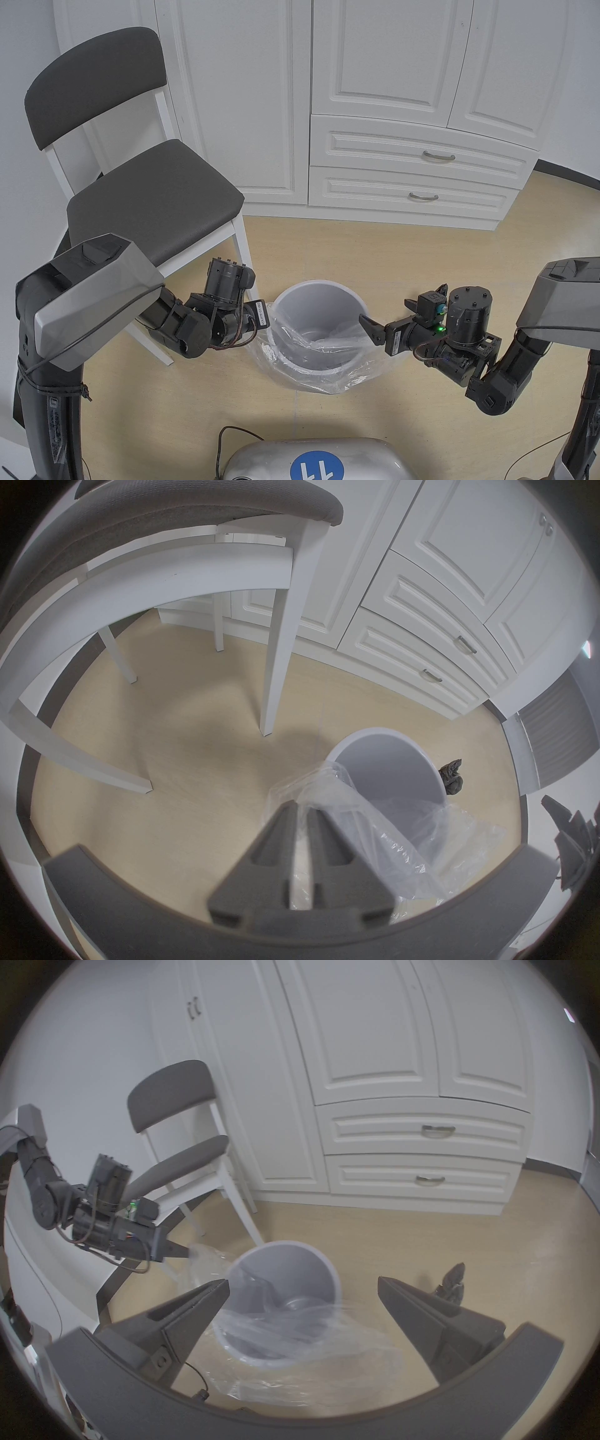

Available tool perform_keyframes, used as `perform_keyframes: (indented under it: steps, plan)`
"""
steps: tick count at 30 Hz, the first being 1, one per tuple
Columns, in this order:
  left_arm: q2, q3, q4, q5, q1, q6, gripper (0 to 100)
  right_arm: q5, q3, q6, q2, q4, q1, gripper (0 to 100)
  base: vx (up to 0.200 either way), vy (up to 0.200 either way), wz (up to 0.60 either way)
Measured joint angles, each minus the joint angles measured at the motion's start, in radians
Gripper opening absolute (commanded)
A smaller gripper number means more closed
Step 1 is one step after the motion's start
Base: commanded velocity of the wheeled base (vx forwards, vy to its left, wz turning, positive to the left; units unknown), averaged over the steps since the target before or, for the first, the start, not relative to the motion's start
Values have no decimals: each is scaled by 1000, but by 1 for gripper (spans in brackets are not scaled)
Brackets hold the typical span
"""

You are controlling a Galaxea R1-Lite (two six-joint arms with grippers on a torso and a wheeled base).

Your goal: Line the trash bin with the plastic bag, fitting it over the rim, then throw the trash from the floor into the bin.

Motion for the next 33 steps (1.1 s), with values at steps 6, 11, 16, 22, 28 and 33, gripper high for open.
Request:
perform_keyframes:
  steps: [6,11,16,22,28,33]
  plan:
    - [-4,27,1,-26,2,42,100,-12,20,-119,43,-156,31,100,0,0,0]
    - [-37,109,-3,-84,16,191,100,-16,48,-221,101,-173,52,100,0,0,0]
    - [-113,197,4,-146,37,279,100,-18,70,-254,153,-173,95,100,0,0,0]
    - [-194,261,9,-171,64,345,100,-16,64,-261,214,-174,130,100,0,0,0]
    - [-242,287,-3,-174,67,348,100,-16,15,-257,268,-174,143,100,0,0,0]
    - [-263,294,-9,-175,61,347,100,-16,-47,-237,314,-174,143,100,0,0,0]
